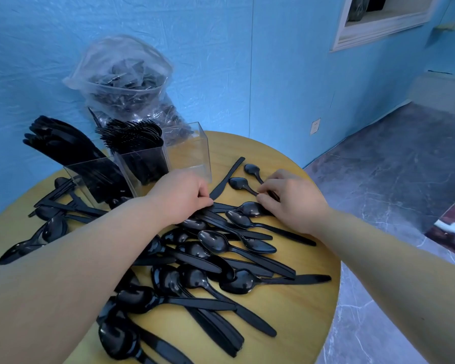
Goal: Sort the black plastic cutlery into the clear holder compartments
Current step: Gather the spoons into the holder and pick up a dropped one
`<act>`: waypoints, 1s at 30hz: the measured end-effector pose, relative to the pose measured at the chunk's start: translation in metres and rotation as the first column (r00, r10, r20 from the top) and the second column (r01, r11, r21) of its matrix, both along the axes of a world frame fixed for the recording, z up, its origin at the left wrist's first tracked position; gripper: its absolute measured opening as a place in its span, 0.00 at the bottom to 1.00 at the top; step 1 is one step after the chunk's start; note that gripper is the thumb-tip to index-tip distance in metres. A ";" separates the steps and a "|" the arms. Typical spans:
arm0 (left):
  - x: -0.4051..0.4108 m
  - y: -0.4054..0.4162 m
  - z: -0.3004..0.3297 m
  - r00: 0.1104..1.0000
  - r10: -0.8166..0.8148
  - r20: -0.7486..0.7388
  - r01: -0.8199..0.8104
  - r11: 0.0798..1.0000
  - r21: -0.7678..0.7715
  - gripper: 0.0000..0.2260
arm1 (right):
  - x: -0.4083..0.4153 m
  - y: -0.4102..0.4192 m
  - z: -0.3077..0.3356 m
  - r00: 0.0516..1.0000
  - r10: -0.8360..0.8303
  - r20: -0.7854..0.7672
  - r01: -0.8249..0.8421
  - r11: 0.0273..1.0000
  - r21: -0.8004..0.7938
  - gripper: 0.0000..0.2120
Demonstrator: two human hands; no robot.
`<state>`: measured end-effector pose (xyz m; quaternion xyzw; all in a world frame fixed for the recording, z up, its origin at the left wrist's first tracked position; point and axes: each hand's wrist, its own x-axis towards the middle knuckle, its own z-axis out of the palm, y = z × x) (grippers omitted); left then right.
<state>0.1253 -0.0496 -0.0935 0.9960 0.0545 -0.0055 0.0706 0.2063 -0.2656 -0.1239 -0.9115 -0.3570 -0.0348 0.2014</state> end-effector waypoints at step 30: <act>-0.014 0.003 -0.001 0.995 -0.090 0.046 0.092 0.995 -0.038 0.15 | -0.021 0.002 0.032 0.990 0.032 -0.140 -0.047 0.994 -0.103 0.07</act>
